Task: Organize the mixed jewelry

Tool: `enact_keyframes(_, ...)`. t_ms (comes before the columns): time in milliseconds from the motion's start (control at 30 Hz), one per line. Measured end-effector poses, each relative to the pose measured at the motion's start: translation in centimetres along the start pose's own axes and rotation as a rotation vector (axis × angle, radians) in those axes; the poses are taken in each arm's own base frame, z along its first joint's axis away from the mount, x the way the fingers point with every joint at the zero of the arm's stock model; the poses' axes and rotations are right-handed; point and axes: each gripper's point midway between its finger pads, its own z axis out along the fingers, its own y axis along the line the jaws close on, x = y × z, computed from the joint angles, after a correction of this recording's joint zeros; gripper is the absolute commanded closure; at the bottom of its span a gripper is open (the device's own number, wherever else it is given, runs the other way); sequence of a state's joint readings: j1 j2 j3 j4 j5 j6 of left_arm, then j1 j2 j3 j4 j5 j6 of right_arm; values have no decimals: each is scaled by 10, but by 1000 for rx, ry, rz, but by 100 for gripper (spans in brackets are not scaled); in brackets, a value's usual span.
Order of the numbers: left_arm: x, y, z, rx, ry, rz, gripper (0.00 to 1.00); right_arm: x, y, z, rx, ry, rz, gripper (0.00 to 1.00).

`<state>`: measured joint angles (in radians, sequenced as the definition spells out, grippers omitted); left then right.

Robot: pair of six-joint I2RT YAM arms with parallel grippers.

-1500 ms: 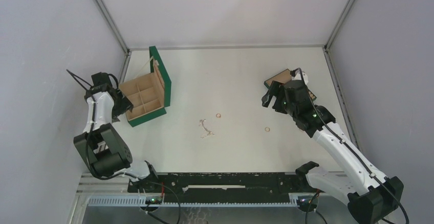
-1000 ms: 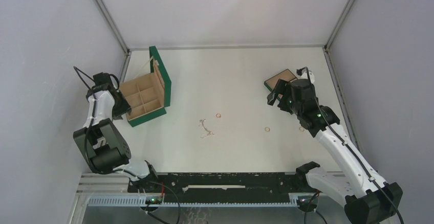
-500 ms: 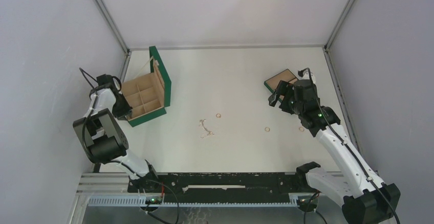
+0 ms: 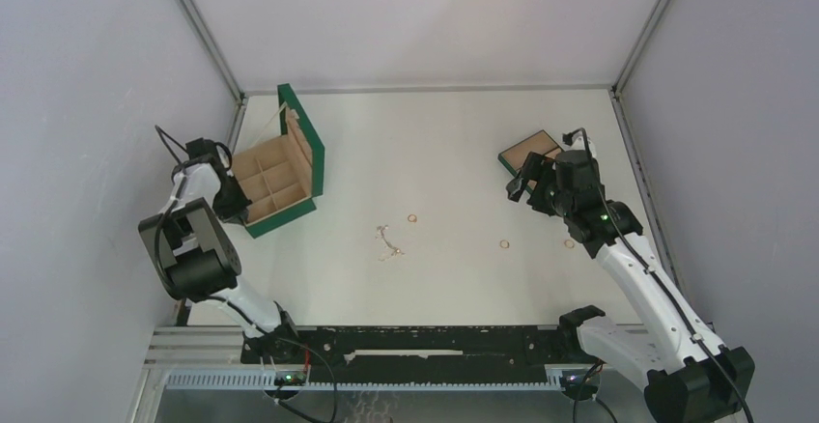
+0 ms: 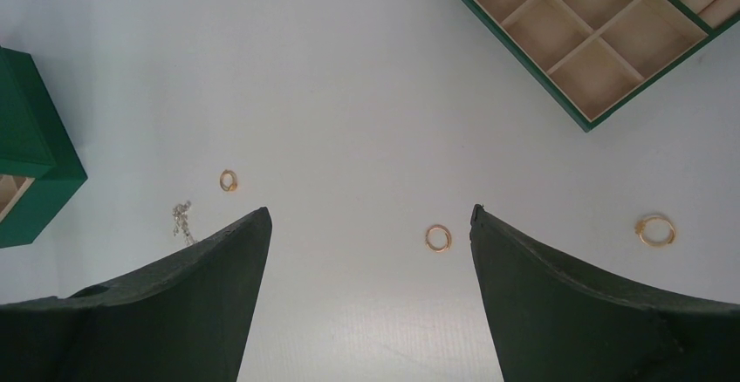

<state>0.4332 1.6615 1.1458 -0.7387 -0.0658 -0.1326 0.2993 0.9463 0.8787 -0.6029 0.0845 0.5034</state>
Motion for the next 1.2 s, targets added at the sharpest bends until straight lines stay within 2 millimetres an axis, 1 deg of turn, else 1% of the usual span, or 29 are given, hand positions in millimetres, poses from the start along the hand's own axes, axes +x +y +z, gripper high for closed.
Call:
enact_keyframes(67,1,-6,-1,5,-1,-5,100,0,-1,0,1,-1,2,7)
enact_keyframes(133,3,-15,-2,5,-1,-14,100,-1,-1,0,1,0,5,7)
enact_keyframes(233,10,-45,-7,7,-7,-38,100,-1,-1,0,-1,1,7,8)
enact_keyframes(433,28,-130,-16,82,-26,-170,100,-1,1,-3,-18,0,10,8)
enact_keyframes(500,35,-155,-17,102,-15,-213,100,-3,2,-5,-29,-7,12,8)
enact_keyframes(567,40,-186,-18,114,-2,-250,100,-4,3,-8,-38,-13,12,8)
enact_keyframes(667,40,-237,-23,138,-2,-315,100,-5,3,-12,-41,-19,13,8)
enact_keyframes(767,46,-284,-30,173,4,-375,100,-3,0,-17,-37,-17,13,8)
enact_keyframes(833,54,-311,-36,195,13,-408,100,-1,-1,-20,-34,-14,14,8)
enact_keyframes(967,70,-358,-45,232,48,-454,100,1,-3,-27,-36,-18,15,8)
enact_keyframes(1033,80,-376,-47,249,68,-480,100,2,-5,-31,-31,-20,16,8)
enact_keyframes(1067,86,-382,-47,253,79,-488,98,2,-6,-33,-28,-20,17,8)
enact_keyframes(1100,92,-387,-48,255,90,-496,93,3,-7,-34,-24,-21,18,8)
enact_keyframes(1133,98,-390,-49,255,98,-499,87,3,-8,-35,-22,-22,17,8)
enact_keyframes(1200,110,-396,-52,256,112,-493,68,3,-10,-37,-16,-25,18,8)
